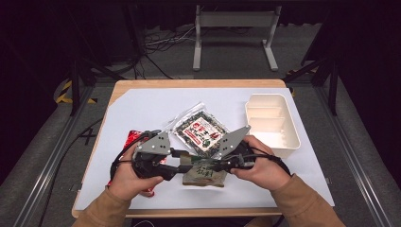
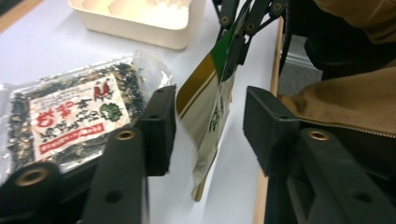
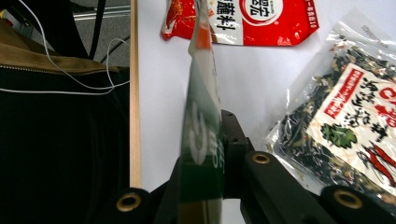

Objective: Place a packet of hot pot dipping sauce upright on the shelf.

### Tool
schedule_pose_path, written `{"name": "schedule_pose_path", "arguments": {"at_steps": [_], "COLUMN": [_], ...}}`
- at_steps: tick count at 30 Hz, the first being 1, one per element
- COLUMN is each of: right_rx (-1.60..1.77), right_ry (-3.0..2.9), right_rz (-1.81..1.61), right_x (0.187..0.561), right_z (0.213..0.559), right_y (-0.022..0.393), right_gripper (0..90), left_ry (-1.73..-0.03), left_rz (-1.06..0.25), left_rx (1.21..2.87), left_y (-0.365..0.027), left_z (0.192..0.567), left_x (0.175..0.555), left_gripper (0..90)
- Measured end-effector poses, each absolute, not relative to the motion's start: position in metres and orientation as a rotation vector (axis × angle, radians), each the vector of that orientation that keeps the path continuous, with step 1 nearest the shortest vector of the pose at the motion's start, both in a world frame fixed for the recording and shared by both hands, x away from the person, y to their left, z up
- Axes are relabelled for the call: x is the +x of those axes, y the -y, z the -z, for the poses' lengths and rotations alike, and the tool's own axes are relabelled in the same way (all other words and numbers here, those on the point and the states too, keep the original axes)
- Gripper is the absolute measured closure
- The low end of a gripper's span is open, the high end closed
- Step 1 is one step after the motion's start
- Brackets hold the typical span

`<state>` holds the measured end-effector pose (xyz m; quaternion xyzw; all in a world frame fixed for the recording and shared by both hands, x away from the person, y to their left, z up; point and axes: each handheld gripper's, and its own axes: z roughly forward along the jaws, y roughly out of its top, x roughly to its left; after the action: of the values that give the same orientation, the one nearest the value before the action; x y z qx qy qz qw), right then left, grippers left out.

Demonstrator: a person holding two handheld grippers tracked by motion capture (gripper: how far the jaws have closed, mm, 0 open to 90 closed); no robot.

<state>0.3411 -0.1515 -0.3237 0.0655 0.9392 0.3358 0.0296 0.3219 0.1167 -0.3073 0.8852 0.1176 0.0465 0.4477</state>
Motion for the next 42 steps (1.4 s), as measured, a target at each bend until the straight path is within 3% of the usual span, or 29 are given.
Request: {"name": "schedule_pose_path", "arguments": {"at_steps": [20,42], "right_rx": [0.255,0.292], "right_ry": [-2.808,-2.724], "right_rz": [-1.015,-1.025], "right_x": [0.352,0.380], "right_z": [0.286,0.257], "right_y": [0.196,0.233], "right_gripper": [89.9,89.9], "left_ry": [-0.472,-0.620], "left_rz": [-0.155,-0.192], "left_rx": [2.090,2.046], "left_y": [-0.157,-0.188], "left_z": [0.310,0.321], "left_x": [0.330,0.339], "left_gripper": [40.9,40.5]}}
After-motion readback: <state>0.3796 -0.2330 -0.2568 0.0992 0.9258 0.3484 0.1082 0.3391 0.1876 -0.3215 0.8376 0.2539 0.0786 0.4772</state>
